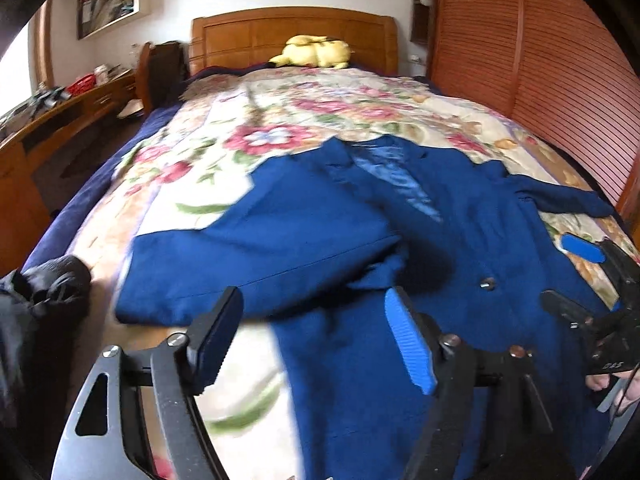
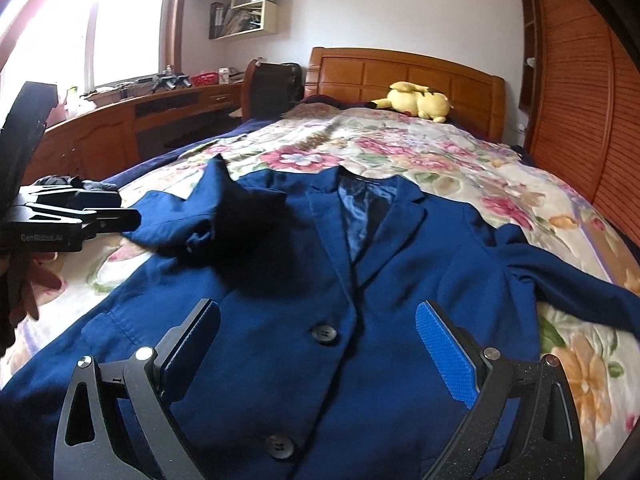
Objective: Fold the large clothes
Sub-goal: 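Lay the folded panel flat and open the left tool, then grasp the sleeve with the left tool and lay it across the jacket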
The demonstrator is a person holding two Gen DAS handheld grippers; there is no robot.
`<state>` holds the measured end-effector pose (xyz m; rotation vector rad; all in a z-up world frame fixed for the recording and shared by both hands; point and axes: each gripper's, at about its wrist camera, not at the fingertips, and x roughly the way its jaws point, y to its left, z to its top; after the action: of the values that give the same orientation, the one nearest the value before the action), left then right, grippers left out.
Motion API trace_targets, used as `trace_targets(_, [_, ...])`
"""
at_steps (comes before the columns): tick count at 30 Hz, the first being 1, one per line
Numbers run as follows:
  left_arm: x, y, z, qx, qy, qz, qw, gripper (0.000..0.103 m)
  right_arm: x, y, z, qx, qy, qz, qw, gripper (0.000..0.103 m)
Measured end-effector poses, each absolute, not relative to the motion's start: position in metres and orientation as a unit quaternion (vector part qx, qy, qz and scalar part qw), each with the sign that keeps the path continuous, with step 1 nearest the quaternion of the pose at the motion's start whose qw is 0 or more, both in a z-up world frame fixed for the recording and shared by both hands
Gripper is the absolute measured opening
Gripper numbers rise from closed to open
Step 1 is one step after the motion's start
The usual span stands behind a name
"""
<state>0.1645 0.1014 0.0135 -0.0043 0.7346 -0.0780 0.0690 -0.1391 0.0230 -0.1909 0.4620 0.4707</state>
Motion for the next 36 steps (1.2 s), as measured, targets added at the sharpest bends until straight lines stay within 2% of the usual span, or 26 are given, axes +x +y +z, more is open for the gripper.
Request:
trace_targets(13, [0.194, 0.188, -0.034, -0.005, 0.394, 0.083, 0.915, 0.075, 0.069, -0.129, 0.014, -0.116, 0.240, 0.271, 0.925, 0.084])
trace_targets(34, [0.228, 0.222, -0.074, -0.037, 0.449, 0.102, 0.887, 0.075, 0.074, -0.118, 0.008, -0.135, 0.258, 0.270, 0.918, 0.084])
trace_targets(36, [0.229, 0.224, -0.076, -0.049, 0.452, 0.089, 0.886, 0.066, 0.074, -0.118, 0.009, -0.135, 0.258, 0.270, 0.918, 0.084])
